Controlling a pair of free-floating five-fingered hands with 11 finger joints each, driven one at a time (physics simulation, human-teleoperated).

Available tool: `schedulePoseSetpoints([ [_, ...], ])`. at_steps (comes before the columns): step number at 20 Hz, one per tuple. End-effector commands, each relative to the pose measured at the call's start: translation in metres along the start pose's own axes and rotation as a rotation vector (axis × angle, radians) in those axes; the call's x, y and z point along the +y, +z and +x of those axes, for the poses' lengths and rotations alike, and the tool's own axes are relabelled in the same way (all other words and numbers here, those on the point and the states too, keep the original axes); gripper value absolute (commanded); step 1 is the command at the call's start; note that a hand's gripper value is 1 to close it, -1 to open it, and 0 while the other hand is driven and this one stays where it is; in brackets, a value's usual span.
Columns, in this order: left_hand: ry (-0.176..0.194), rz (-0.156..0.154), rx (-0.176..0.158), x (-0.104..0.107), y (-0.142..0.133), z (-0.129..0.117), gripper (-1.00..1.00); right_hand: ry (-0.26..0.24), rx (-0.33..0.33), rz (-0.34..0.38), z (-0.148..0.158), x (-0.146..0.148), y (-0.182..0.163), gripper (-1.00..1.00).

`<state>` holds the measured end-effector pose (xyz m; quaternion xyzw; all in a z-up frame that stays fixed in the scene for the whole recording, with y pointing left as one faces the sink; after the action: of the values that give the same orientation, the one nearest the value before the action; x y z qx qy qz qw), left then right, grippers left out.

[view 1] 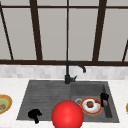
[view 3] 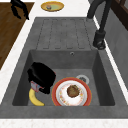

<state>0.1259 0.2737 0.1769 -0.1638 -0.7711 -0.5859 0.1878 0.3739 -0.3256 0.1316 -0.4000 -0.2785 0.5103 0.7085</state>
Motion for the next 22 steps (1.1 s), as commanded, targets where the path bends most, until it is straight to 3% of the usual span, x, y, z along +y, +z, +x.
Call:
schedulePoseSetpoints([
  [1, 0.0, 0.0, 0.0, 0.0, 0.0, 0.0, 0.0, 0.049, -0.034, -0.038, -0.012, -0.025, 0.014, 1.0],
  [8, 0.0, 0.0, 0.0, 0.0, 0.0, 0.0, 0.0, 0.063, -0.054, -0.014, -0.029, -0.052, 0.014, 1.0],
  [13, 0.0, 0.0, 0.0, 0.0, 0.0, 0.0, 0.0, 0.076, -0.034, -0.004, -0.043, -0.058, 0.0, 1.0],
  [22, 0.0, 0.0, 0.0, 0.0, 0.0, 0.0, 0.0, 0.036, -0.045, -0.005, -0.072, -0.081, -0.026, 1.0],
])
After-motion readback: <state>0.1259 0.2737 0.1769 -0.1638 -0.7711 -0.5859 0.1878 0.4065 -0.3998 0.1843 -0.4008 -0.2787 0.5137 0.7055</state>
